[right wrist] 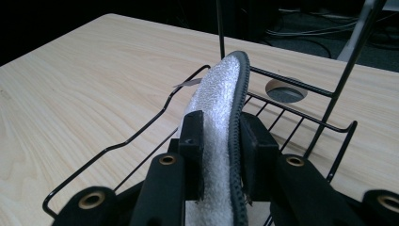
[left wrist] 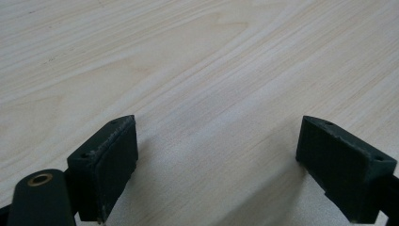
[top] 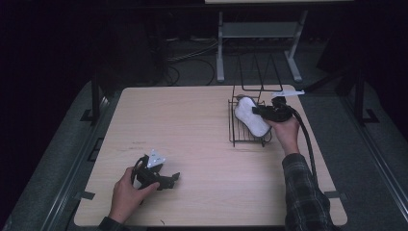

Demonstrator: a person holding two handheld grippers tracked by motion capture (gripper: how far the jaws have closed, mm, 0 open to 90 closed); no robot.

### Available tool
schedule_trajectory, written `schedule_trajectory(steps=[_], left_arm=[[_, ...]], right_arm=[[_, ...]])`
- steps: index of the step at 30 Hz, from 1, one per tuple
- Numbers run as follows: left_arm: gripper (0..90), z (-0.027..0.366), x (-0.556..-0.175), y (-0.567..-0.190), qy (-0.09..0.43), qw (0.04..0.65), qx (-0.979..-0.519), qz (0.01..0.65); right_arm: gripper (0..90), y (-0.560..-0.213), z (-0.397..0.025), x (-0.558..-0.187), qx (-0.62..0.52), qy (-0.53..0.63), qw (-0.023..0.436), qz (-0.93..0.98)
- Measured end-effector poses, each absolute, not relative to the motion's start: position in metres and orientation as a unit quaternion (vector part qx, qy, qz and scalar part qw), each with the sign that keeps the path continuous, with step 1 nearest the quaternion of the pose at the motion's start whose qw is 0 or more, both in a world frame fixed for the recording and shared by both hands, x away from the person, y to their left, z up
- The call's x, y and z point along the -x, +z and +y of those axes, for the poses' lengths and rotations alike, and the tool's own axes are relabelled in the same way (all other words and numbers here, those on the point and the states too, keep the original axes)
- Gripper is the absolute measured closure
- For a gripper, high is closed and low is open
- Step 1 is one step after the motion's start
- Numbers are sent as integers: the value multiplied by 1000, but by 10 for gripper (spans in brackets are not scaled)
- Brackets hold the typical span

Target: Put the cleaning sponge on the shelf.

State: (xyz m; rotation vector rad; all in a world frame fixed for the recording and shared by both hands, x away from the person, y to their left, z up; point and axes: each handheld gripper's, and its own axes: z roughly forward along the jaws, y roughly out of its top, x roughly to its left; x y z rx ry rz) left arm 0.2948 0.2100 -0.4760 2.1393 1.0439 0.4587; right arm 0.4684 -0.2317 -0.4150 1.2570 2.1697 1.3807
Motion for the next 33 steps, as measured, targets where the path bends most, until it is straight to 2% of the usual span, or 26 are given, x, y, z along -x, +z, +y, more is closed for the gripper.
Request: schedule_trajectory(steps=[4,12,18,21,27,29,33], left_arm=[[124,210,-295,-476,177,351,-826,403],[124,210,-295,-476,177,351,-826,403],[124,210,-295,-476,177,351,-826,403],[124,210,-295,-476,177,351,-826,403],[124,210,-295,-476,177,351,-826,403],[124,210,-295,-476,177,351,-826,403],[124,210,-295,-476,177,351,-826,403]], right_arm=[[696,-416,-233,-469,-440,473,139,751],[579,-420,-235,-471,-448,455,144,756],[548,-419,-242,-470,-454,457,151,749],[602,-415,-244,-467,-452,459,152,749],[843,-413,-246,-453,-437,441,163,767],[890,-414,-247,-449,-435,434,165,771],[898,-419,-250,-437,-432,422,162,781]])
